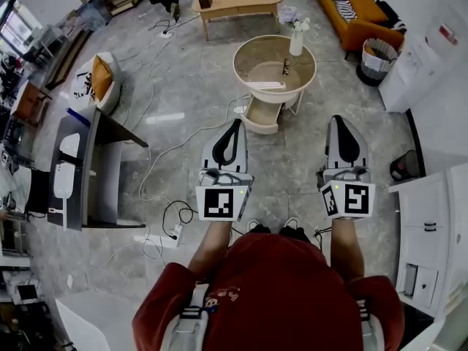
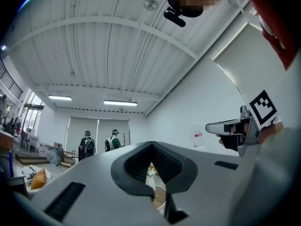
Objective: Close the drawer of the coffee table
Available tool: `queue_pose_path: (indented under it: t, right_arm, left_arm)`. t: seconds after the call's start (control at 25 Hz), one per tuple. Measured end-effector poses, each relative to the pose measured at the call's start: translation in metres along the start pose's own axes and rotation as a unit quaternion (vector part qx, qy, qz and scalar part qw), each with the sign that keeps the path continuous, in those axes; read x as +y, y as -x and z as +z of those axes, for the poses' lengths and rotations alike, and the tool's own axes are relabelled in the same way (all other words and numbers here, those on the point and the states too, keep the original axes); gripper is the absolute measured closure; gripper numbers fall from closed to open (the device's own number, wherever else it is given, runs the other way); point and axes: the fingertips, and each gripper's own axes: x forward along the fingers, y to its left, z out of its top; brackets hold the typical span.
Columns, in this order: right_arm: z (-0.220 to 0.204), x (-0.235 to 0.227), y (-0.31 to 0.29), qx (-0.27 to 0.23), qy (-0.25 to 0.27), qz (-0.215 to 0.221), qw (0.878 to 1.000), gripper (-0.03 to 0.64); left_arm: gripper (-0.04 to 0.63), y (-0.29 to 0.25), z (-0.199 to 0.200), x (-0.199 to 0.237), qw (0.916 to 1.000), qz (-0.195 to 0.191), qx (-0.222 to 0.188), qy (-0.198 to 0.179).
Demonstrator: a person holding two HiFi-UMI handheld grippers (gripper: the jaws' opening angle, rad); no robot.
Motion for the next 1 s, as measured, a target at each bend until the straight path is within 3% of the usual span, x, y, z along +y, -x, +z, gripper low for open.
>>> queue_pose_path:
  t: [0.44,0.76,1.0]
  right_arm:
    - [-0.015,0.047,-0.011,-0.011,-0.023,-0.003,1.0,0.595]
    - [-0.045,0.04,-0.048,0.008,-0.038,-0.001,0.999,0.595]
    - [-0.065,0.021,-0.092,0.008,-0.029,0.0,1.0,0.595]
  left_arm:
    - [0.583,0.024,-0.033,0.041,0.9996,0.0,0.019,0.021]
    - [0.583,-0.006,-0.053,0.055,0.9991,-0.006,0.034,0.023]
    - [0.583,-0.057,-0.06,0.069,0.9996,0.002,0.012,0.026]
